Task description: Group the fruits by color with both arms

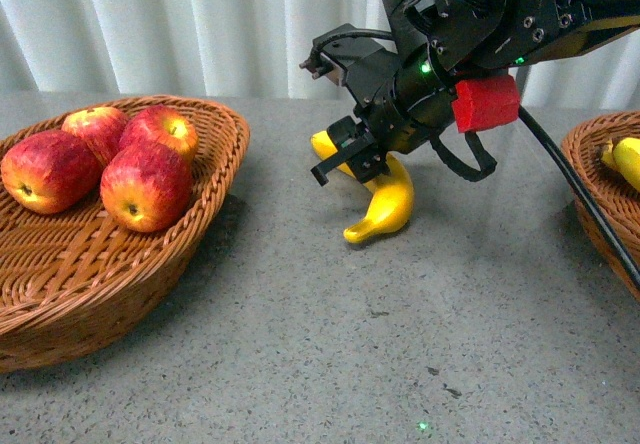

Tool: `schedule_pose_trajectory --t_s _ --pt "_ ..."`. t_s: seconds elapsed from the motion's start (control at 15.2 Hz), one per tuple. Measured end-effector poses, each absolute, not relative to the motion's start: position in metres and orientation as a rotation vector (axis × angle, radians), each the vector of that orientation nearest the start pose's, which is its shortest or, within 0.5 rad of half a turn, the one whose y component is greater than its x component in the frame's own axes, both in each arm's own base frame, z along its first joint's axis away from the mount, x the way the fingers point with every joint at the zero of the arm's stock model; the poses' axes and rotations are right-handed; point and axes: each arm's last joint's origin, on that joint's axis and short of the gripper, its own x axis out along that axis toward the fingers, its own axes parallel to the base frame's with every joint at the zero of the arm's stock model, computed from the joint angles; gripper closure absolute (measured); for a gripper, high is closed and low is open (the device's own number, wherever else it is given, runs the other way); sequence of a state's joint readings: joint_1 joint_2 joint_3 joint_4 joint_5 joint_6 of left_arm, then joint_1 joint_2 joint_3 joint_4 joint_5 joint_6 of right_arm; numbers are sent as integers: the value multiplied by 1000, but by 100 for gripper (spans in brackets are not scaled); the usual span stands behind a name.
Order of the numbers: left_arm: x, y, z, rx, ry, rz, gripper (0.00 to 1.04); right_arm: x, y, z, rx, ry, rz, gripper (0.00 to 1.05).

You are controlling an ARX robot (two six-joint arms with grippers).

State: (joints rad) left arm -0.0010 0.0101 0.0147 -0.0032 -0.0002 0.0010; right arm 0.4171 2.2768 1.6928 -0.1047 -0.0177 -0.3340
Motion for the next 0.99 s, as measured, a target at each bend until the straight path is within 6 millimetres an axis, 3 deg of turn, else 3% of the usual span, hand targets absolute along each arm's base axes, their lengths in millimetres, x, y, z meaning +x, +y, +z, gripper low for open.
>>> schedule_pose_trajectory --t_s 0.26,0.39,0.46,0.59,0.66,0.79,0.92,0.99 --pt "97 0 167 1 -1 -1 7 467 192 163 -387 581 522 75" --pt "97 0 167 1 -1 -1 7 474 166 188 -278 532 499 75" --pt "97 0 167 1 -1 -1 7 473 146 214 -209 465 492 75" --pt "97 0 167 1 -1 -1 7 448 84 279 -94 307 477 75" --pt "97 0 167 1 -1 -1 7 436 59 292 -83 277 462 75" --pt "97 0 167 1 -1 -1 7 410 1 289 -98 297 379 75" --pt "97 0 167 1 -1 -1 7 371 -64 255 -162 420 315 75" --pt "97 0 167 1 -1 -1 7 349 -81 247 -224 430 313 75"
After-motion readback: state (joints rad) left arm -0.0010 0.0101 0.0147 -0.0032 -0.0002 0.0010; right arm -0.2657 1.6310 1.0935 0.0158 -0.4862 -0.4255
